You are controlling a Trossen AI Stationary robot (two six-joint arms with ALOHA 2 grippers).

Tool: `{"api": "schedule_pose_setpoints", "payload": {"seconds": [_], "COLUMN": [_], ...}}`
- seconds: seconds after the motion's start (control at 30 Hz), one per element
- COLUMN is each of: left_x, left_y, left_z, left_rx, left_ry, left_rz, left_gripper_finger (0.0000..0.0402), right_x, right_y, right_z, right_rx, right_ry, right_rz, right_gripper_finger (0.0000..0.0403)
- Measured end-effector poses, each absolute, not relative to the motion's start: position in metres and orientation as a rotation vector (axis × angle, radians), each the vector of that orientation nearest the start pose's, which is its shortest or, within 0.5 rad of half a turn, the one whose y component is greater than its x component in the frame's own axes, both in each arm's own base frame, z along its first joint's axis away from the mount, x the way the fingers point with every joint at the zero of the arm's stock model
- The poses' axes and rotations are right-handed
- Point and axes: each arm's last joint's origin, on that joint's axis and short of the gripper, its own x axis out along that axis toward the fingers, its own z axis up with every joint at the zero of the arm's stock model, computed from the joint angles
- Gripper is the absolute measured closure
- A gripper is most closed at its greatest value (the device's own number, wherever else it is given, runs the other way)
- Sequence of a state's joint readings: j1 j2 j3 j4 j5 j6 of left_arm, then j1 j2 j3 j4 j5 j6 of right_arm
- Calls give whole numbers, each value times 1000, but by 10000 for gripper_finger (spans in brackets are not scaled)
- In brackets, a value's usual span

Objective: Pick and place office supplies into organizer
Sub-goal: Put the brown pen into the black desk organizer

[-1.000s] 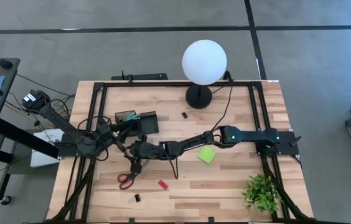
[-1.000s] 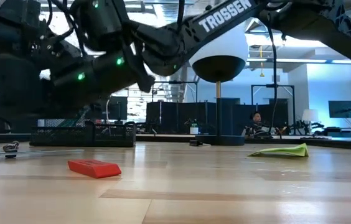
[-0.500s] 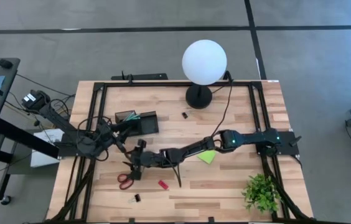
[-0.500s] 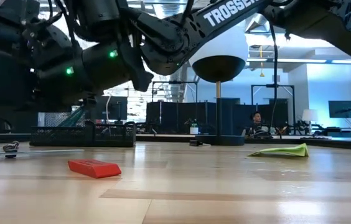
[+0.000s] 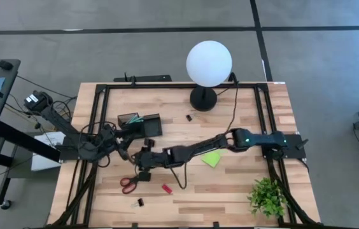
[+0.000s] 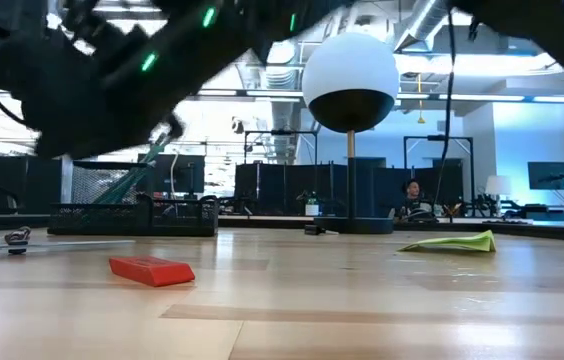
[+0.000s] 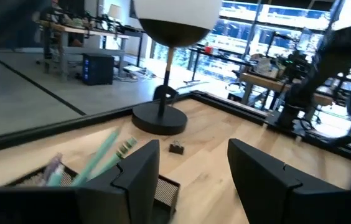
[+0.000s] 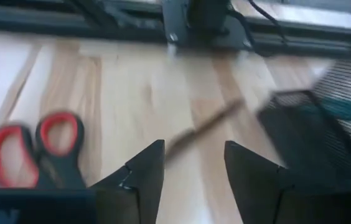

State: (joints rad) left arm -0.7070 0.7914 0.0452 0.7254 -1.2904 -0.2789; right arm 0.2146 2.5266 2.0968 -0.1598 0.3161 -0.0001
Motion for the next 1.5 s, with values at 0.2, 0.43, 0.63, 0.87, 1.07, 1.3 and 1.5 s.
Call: {"api": "schedule_pose_setpoints", "payload": {"seconds": [0.2, 0.43, 0.63, 0.87, 1.07, 1.3, 1.5], "left_x": [111, 111, 120, 149, 160, 171, 206], "left_y": [-71, -76, -73, -73, -79, -94, -94], "left_z": [159, 146, 174, 222, 207, 182, 211], "left_rx": [-319, -376, -437, -179, -239, -286, -311], "left_ry": [-66, -61, -159, -123, 52, 19, -27], "left_rz": [579, 582, 631, 576, 642, 720, 656], "left_gripper_finger": [217, 217, 217, 217, 217, 217, 217], "right_x": [523, 484, 436, 387, 371, 370, 368], "right_y": [105, 90, 59, 40, 46, 43, 24], "right_z": [201, 288, 393, 457, 453, 440, 447], "right_rx": [-201, -295, -240, -231, -268, -293, -303], "right_ry": [754, 748, 501, 337, 464, 579, 554], "right_rz": [-98, -93, -160, -184, -150, -149, -193], "right_gripper_finger": [246, 242, 242, 242, 242, 242, 242]}}
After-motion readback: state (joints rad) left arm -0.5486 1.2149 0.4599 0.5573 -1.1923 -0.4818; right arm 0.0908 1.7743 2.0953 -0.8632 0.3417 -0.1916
